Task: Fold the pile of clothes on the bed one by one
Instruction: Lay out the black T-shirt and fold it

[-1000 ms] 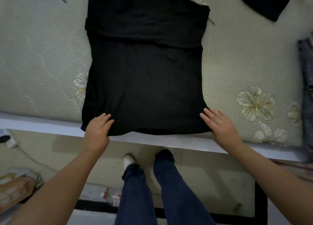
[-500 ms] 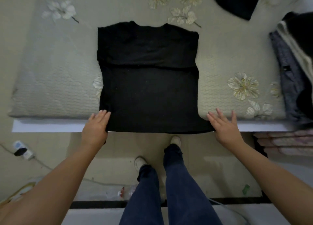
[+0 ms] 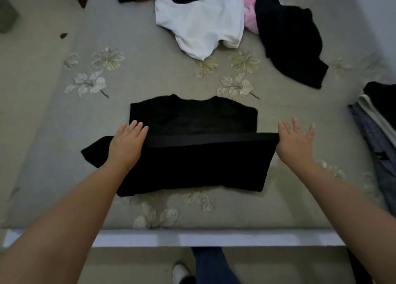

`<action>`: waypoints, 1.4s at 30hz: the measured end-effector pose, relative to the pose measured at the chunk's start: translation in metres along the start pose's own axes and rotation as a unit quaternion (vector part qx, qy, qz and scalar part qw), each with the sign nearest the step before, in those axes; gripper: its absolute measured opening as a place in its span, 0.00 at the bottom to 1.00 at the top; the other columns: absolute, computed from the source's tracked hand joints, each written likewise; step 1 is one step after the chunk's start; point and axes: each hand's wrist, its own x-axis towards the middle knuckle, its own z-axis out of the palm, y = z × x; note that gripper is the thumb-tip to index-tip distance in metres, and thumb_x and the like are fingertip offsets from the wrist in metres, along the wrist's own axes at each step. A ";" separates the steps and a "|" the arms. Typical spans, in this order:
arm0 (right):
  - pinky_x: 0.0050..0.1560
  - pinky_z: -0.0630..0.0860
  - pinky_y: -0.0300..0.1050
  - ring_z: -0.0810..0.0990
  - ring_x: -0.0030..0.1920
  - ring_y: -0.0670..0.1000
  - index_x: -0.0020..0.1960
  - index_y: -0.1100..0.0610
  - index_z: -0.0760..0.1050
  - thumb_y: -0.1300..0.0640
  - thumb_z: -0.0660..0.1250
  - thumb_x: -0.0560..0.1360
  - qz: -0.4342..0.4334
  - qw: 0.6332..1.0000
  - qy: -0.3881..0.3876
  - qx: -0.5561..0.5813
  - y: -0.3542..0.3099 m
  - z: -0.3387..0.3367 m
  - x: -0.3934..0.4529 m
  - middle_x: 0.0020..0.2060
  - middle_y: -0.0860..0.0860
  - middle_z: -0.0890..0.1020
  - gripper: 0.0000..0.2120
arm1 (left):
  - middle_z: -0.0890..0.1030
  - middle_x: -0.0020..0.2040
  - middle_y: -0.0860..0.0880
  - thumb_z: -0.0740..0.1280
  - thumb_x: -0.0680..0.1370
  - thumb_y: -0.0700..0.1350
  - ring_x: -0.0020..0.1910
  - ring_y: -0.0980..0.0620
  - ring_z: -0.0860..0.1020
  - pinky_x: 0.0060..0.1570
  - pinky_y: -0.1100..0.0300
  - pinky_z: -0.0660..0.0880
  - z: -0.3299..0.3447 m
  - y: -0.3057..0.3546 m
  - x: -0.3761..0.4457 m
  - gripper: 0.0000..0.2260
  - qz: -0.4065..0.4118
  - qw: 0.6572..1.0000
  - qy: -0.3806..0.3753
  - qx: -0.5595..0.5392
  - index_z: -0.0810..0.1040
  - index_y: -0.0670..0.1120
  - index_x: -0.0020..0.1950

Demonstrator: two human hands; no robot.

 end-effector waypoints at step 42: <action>0.39 0.64 0.45 0.77 0.43 0.64 0.44 0.70 0.74 0.60 0.61 0.77 0.321 0.863 0.000 0.389 -0.064 0.126 0.029 0.40 0.66 0.78 0.12 | 0.72 0.57 0.28 0.59 0.78 0.36 0.58 0.33 0.68 0.60 0.47 0.61 0.135 0.021 0.021 0.14 -0.455 0.816 0.039 -0.353 0.71 0.29 0.60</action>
